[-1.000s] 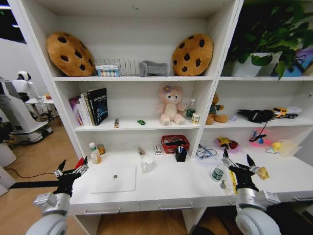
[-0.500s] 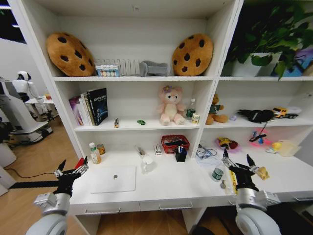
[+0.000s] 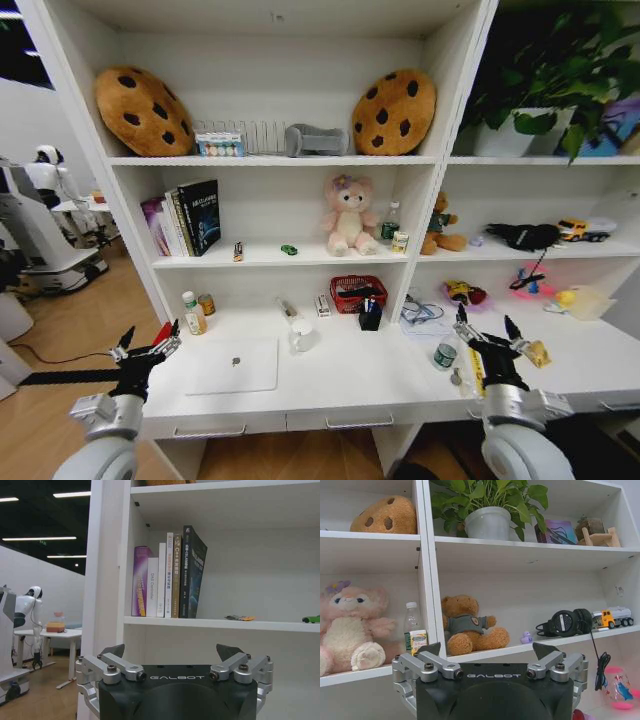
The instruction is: Organize the objects on the table.
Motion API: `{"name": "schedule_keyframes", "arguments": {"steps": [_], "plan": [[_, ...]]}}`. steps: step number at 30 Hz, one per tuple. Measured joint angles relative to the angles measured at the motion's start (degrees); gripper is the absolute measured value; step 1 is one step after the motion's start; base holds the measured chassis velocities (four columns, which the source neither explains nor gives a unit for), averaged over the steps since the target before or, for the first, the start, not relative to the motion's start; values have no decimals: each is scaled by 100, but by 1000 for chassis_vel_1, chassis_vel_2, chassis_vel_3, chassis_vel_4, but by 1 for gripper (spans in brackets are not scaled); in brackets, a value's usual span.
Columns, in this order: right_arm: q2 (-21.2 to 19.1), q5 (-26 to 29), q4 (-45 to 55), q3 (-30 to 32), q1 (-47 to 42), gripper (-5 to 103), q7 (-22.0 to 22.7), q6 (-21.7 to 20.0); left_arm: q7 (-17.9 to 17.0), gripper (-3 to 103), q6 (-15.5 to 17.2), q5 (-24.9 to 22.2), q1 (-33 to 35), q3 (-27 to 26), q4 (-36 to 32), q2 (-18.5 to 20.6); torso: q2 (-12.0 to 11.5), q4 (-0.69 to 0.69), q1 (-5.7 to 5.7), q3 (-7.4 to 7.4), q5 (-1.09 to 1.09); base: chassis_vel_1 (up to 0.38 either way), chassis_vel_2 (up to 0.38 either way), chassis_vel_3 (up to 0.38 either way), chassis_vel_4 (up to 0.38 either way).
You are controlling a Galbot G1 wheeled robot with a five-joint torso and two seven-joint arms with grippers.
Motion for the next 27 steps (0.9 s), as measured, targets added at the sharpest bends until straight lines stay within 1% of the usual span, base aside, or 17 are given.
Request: {"name": "schedule_keyframes", "arguments": {"steps": [27], "plan": [[0,0,0,0,0,100,0,0,0,100,0,0,0,0,0,0,0,0,0,0,0,0,0,0,0]]}}
